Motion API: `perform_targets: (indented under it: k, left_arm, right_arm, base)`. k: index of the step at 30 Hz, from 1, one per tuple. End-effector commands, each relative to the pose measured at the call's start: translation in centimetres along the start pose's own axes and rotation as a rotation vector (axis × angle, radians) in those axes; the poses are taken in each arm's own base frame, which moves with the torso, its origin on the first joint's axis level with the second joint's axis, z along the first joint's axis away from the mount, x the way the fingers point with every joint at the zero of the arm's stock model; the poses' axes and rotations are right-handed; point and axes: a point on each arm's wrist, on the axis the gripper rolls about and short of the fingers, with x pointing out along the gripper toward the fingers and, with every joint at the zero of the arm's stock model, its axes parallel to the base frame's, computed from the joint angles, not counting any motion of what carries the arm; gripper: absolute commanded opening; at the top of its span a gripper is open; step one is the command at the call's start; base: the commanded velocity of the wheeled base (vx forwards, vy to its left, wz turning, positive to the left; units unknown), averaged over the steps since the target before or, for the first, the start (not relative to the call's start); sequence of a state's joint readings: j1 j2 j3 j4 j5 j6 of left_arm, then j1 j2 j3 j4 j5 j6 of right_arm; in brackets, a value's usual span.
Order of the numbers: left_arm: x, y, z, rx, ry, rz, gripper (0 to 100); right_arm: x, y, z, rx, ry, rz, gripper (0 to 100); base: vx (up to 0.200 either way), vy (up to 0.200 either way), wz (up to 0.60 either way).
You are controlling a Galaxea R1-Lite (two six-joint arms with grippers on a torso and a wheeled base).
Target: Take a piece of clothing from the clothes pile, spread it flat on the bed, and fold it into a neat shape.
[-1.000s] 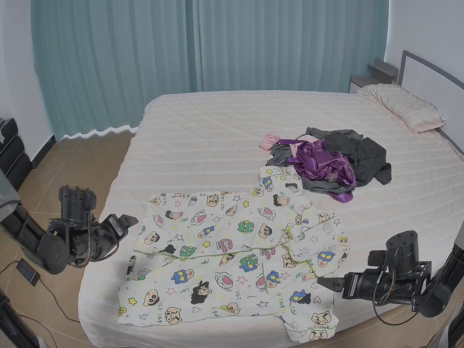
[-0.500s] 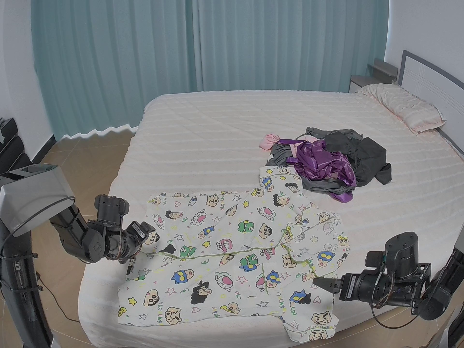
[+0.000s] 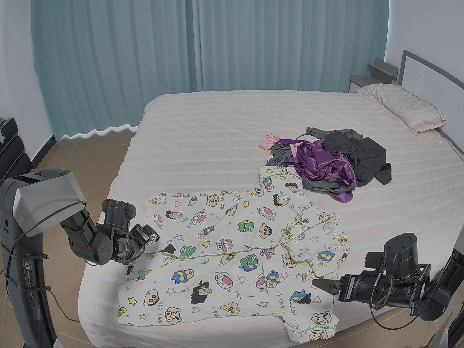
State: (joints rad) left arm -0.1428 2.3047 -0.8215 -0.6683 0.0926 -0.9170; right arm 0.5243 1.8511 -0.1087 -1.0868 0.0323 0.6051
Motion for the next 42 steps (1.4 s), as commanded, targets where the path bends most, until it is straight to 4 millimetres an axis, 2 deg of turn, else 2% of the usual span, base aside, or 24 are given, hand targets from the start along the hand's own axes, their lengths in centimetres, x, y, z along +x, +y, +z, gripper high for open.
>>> perform_targets:
  k: [1, 6, 7, 28, 40, 41, 42]
  left_arm:
    - [0.9, -0.2, 0.0, 0.0, -0.007, -0.001, 100]
    - [1.2, -0.4, 0.0, 0.004, -0.01, -0.004, 100]
    - [1.3, -0.5, -0.1, 0.006, -0.013, -0.001, 0]
    - [0.6, 1.5, -1.4, 0.027, -0.11, 0.17, 0]
    - [0.6, 1.3, -1.2, 0.018, -0.125, 0.155, 0]
    - [0.6, 1.3, -1.1, 0.015, -0.134, 0.145, 100]
    - [0.6, 1.2, -1.1, 0.015, -0.136, 0.143, 100]
  right_arm:
    - [0.0, 0.1, 0.0, -0.003, -0.001, 0.0, 100]
    - [0.0, 0.1, 0.0, -0.003, -0.004, 0.002, 100]
    - [0.0, 0.1, 0.0, -0.003, -0.002, 0.001, 100]
    - [-0.2, 0.1, 0.0, -0.004, -0.009, 0.002, 100]
    - [-0.3, 0.0, 0.0, -0.004, -0.006, 0.0, 100]
    - [-0.3, 0.0, 0.0, -0.004, -0.006, 0.0, 100]
    - [-0.3, 0.0, -0.1, -0.004, -0.005, -0.001, 100]
  base:
    - [0.0, 0.0, 0.0]
    - [0.0, 0.0, 0.0]
    - [0.0, 0.0, 0.0]
    - [0.0, 0.0, 0.0]
    - [0.0, 0.0, 0.0]
    - [0.0, 0.0, 0.0]
    - [0.0, 0.0, 0.0]
